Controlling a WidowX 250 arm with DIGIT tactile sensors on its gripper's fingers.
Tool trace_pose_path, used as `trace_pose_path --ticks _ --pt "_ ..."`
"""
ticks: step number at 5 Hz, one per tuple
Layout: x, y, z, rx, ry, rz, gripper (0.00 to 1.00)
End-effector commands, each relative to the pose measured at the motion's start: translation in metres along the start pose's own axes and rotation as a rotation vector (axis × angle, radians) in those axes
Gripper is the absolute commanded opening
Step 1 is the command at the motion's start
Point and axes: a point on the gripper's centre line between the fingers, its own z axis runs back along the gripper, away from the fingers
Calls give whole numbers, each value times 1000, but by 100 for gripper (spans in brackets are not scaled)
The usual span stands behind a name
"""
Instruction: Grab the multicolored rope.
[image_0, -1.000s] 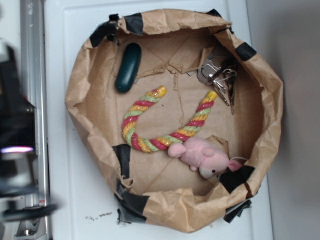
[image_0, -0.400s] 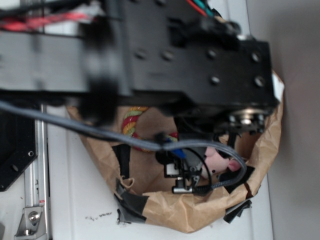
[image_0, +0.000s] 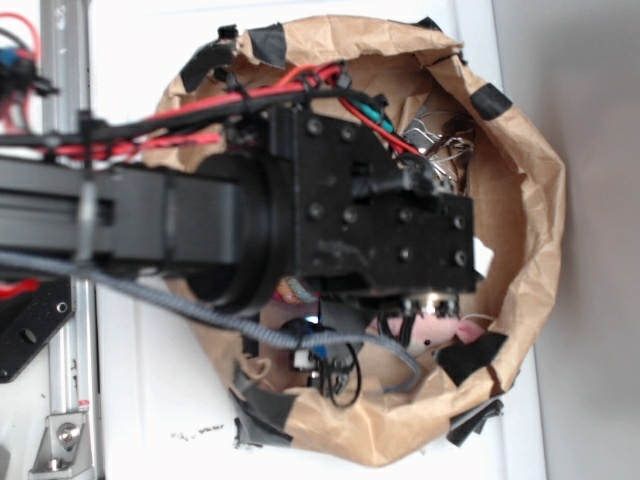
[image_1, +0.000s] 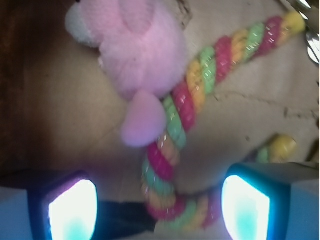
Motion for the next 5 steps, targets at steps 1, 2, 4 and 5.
trace_pose_path --ticks 1,2,4,5 --pt "1 -21 -36 0 -45 -87 0" --pt "9 -17 -13 7 -69 -95 0" --pt "19 7 71 27 -220 -55 0" --pt "11 8 108 -5 -269 -15 0"
